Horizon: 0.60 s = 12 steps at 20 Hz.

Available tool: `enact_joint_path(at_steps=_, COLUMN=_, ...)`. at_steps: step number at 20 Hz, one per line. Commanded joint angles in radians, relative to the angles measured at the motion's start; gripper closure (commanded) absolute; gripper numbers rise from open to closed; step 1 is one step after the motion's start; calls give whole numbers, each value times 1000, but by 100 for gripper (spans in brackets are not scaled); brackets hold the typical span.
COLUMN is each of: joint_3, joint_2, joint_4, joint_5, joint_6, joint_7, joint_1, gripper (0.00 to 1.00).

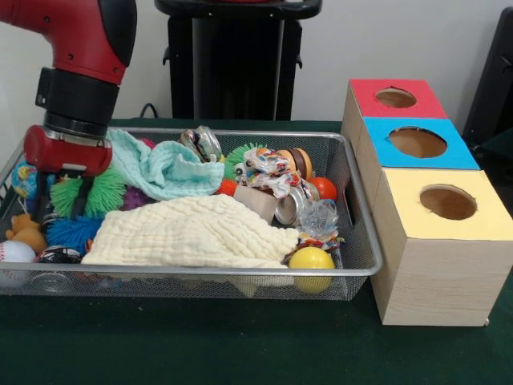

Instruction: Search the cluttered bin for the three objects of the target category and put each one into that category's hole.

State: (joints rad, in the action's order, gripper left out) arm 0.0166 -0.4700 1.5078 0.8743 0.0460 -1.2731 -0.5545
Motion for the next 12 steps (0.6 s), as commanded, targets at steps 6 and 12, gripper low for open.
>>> enact_joint_path(at_steps=6, joint_3=128, joint_2=61, joint_4=-79, joint_5=72, joint_6=23, joint_7=-71, joint_1=112, gripper=0)
enact_joint_path(at_steps=12, joint_3=221, joint_2=99, joint_4=-118, joint_5=54, joint_6=69, joint_7=-87, joint_1=172, gripper=0)
